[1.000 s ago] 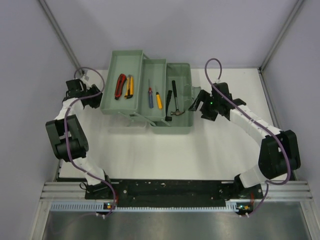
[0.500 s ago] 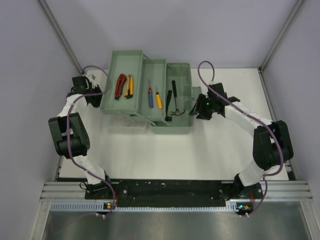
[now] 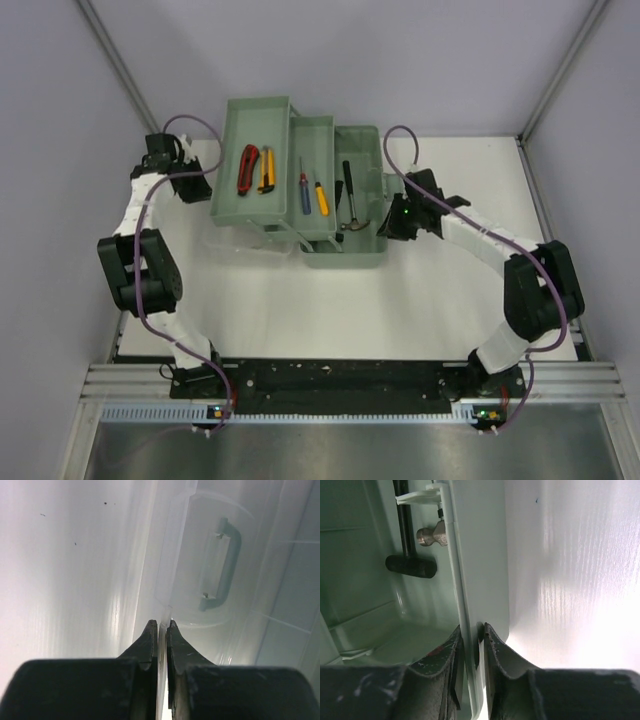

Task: Pack the tool kit

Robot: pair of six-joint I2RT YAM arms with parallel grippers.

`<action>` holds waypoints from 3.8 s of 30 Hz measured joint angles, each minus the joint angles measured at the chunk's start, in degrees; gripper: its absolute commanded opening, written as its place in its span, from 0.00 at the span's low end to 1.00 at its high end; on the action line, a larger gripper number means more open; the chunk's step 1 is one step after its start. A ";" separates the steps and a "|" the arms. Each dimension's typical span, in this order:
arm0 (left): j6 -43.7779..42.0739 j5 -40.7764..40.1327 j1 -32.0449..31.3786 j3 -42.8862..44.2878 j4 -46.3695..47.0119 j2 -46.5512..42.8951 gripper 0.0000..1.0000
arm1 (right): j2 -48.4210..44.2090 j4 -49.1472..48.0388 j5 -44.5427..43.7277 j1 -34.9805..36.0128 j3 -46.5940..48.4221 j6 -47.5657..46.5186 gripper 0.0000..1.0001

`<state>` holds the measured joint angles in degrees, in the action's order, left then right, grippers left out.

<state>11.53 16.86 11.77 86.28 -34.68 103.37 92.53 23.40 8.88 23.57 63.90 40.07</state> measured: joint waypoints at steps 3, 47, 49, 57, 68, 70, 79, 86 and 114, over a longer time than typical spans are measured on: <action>-0.59 -0.94 -0.33 1.77 -1.95 -0.68 0.00 | 0.00 0.20 -1.29 0.76 0.33 -0.35 0.12; -1.46 -53.88 -37.90 18.23 -12.52 -10.19 0.00 | 0.24 2.05 -9.49 4.81 1.46 3.74 0.11; -1.11 -55.56 -39.34 18.43 -12.55 -10.03 0.00 | 0.28 2.08 -9.49 4.81 1.51 3.85 0.11; -0.74 -61.55 -45.05 19.76 -12.50 -8.76 0.00 | 1.42 4.17 -9.27 4.81 3.37 3.98 0.11; -0.74 -64.39 -47.36 20.92 -12.55 -7.48 0.00 | 4.02 6.27 -6.78 4.28 6.54 3.74 0.09; -0.79 -64.85 -47.39 21.20 -12.57 -7.19 0.00 | 4.83 6.21 -6.08 4.26 7.34 3.78 0.08; -3.98 -67.84 -47.41 22.69 -11.96 -6.38 0.00 | 10.56 4.26 -4.20 7.67 13.20 7.15 0.07; -6.95 -69.53 -47.41 22.67 -11.50 -6.14 0.00 | 13.79 0.90 -1.14 11.89 15.47 12.04 0.15; 8.33 -38.27 -51.41 17.70 0.17 -9.49 0.61 | 8.28 -16.24 6.75 10.12 0.87 22.49 0.44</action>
<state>19.86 -21.41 -39.64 103.98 -34.50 93.89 100.82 7.16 15.64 33.69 64.77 62.57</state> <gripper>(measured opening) 0.566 0.390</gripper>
